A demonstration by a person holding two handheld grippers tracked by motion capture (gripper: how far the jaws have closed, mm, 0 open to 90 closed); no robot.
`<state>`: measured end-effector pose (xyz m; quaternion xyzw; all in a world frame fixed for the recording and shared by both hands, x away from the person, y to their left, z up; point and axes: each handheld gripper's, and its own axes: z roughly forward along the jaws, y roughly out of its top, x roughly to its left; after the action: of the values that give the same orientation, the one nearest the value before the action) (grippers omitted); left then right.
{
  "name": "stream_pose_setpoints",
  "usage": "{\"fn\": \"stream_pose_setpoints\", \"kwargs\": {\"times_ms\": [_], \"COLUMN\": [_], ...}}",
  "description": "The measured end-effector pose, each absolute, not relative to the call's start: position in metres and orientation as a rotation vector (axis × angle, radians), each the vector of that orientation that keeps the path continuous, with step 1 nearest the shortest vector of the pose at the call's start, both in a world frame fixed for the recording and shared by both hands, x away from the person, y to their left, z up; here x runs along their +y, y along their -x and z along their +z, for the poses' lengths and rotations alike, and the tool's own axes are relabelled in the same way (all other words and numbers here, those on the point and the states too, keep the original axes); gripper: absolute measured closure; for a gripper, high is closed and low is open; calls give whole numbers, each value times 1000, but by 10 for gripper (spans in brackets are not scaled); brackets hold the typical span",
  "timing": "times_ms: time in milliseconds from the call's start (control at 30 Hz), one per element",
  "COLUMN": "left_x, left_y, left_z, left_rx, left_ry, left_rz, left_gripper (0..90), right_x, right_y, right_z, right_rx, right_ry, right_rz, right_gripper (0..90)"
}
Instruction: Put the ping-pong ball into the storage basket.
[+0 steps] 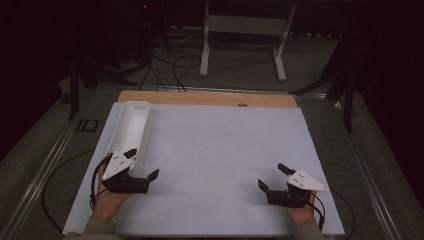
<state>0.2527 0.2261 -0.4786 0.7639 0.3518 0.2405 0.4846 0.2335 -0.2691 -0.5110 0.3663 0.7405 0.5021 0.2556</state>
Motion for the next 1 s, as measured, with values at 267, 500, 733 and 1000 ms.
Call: {"fn": "stream_pose_setpoints", "kwargs": {"times_ms": [267,500,733,1000], "left_x": [228,229,231,231], "left_y": [-249,-247,-244,-245], "left_z": [-485,-488,-490,-491], "left_rx": [860,863,864,865], "left_ry": [-1830,-1819,-1813,-1813], "left_rz": [599,618,619,621], "left_gripper": [2,2,2,1], "right_x": [-267,-268,-268,-267], "right_y": [-234,-234,-234,-234], "right_z": [-508,-503,-499,-499], "right_rx": [1999,1981,1968,1971], "right_ry": [-980,-976,-973,-974], "right_rz": [1379,1409,1428,1426], "right_gripper": [83,83,83,83]}}
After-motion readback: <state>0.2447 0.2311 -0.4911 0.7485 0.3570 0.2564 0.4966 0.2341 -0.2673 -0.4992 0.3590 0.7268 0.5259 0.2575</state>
